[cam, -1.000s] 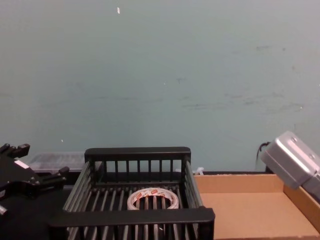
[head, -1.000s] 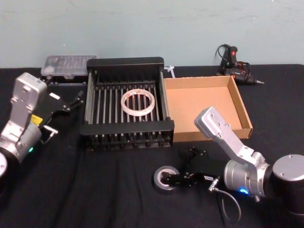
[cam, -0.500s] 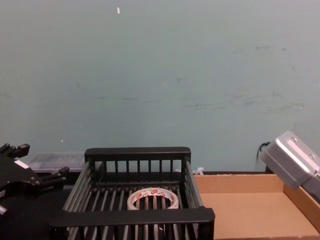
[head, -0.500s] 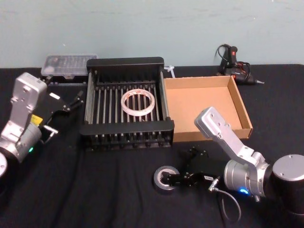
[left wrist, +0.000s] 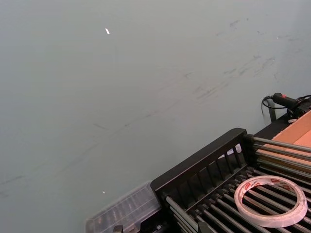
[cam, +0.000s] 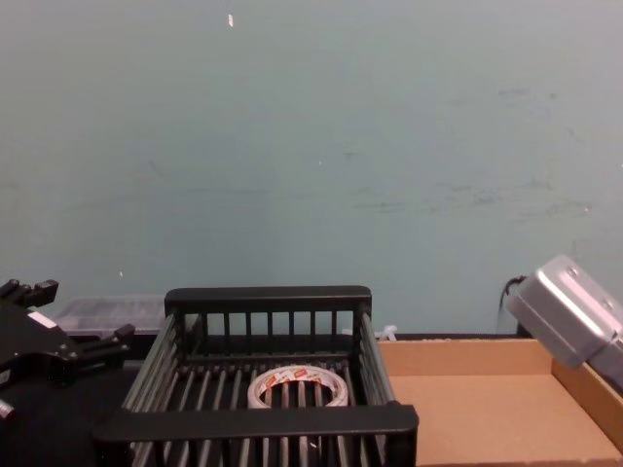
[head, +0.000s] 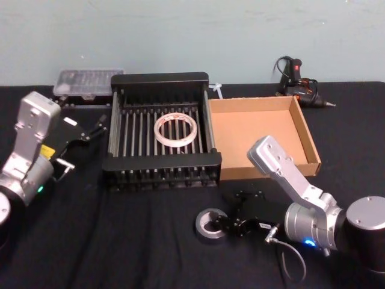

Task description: Pick up the white tape and place it into the black box , Pick up the silver tape and place it into the brown box.

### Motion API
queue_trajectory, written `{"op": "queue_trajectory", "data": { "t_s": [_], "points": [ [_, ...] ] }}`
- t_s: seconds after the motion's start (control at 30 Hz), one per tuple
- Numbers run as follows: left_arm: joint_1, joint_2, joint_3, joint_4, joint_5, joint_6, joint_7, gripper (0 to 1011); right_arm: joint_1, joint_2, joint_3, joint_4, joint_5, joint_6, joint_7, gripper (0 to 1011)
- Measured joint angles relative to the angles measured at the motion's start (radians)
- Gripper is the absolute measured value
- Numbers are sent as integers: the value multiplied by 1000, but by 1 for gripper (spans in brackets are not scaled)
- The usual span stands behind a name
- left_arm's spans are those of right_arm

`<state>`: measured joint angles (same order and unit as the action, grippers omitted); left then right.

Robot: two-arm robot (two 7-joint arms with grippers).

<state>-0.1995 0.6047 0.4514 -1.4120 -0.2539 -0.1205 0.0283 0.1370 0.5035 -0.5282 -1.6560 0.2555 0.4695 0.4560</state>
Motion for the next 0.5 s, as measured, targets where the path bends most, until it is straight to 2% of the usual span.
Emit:
{"op": "queue_trajectory", "data": {
  "t_s": [0.07,0.1,0.27,0.3,0.33,0.5],
  "points": [
    [0,0,0,0,0,0,0,1001,0,0,0,0,0,0,0,590],
    [0,0,0,0,0,0,0,1001,0,0,0,0,0,0,0,531],
    [0,0,0,0,0,0,0,1001,0,0,0,0,0,0,0,360],
    [0,0,0,0,0,0,0,1001,0,0,0,0,0,0,0,360],
    [0,0,0,0,0,0,0,1001,0,0,0,0,0,0,0,300],
    [0,0,0,0,0,0,0,1001,0,0,0,0,0,0,0,161]
  ]
}}
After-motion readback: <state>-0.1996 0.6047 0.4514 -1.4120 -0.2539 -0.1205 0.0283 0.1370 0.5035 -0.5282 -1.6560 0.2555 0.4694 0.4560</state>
